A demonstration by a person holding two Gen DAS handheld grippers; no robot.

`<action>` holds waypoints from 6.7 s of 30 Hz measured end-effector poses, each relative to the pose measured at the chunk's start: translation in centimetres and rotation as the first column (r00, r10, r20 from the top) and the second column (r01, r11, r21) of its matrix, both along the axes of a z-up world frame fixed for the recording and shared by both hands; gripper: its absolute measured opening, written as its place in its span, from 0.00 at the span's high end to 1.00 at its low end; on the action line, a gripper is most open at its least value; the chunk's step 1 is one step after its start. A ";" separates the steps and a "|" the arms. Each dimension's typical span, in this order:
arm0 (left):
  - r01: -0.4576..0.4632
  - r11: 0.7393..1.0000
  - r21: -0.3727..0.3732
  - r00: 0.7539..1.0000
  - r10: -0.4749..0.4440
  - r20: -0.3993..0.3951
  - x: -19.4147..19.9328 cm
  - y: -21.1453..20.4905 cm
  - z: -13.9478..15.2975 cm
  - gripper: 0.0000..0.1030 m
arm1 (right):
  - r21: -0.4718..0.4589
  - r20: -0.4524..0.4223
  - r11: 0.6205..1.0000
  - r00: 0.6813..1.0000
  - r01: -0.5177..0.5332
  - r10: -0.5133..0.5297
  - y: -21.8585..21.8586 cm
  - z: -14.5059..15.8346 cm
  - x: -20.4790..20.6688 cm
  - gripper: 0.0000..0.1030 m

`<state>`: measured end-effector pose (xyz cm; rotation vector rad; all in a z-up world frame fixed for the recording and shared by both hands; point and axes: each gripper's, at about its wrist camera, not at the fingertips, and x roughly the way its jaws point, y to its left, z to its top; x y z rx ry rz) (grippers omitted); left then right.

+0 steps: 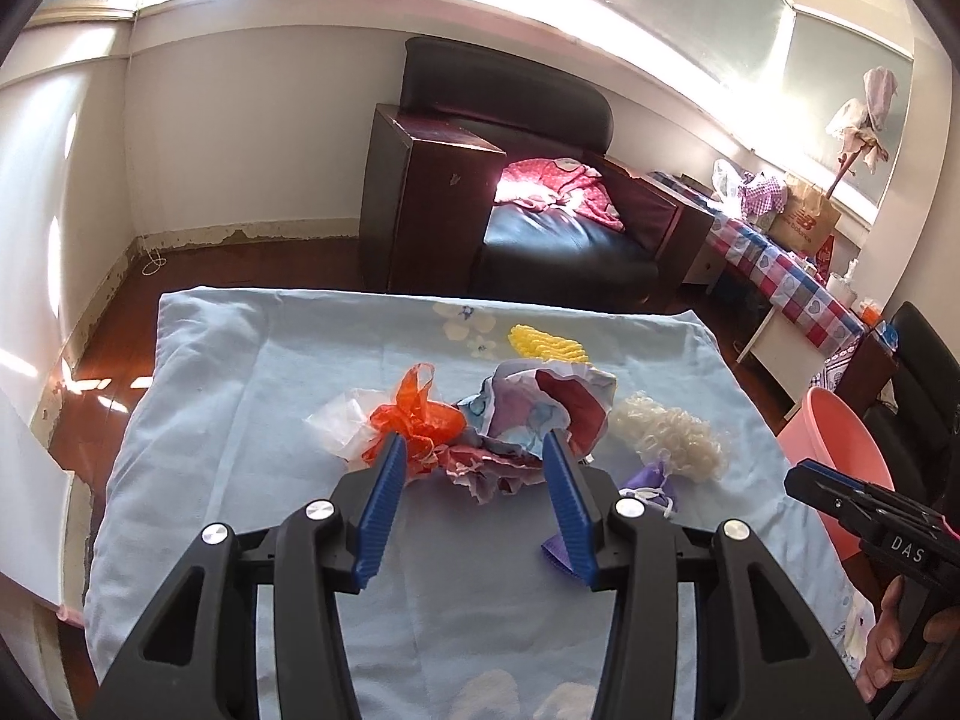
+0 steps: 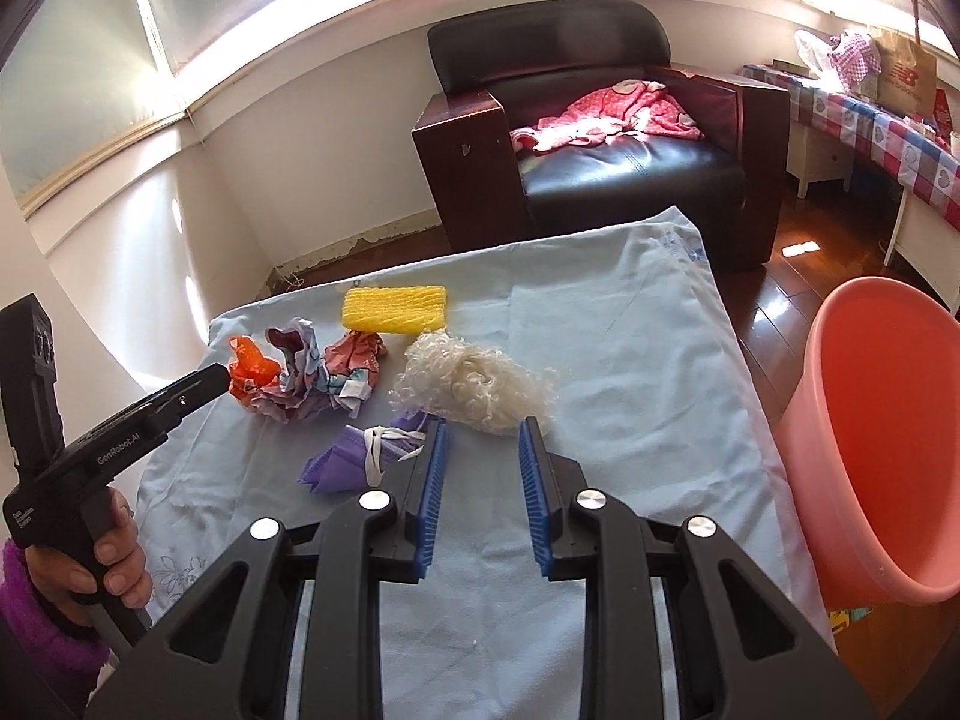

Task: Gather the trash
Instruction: 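Grasp the orange plastic bag with the left gripper while the right grasps crumpled patterned paper, then carry the orange bag and patterned paper over the pink bucket with both grippers, then open both grippers to drop the orange bag and paper into the bucket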

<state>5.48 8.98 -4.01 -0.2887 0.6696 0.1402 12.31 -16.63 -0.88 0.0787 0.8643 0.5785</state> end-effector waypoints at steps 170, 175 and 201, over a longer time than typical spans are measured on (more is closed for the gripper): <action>0.469 0.882 0.036 0.853 -0.463 0.240 -2.9 -24.3 11.2 0.93 | 0.113 0.286 0.919 0.874 0.378 -0.394 -20.1 10.1 -9.1 0.98; 0.546 0.837 0.041 0.811 -0.540 0.224 0.1 -28.3 10.1 0.93 | 0.094 0.252 0.881 0.845 0.464 -0.472 -23.2 8.1 -7.2 0.98; 0.614 0.788 -0.049 0.788 -0.608 0.099 7.0 -33.0 3.4 0.54 | -0.129 0.115 0.842 0.851 0.524 -0.512 -23.7 0.3 -1.0 0.93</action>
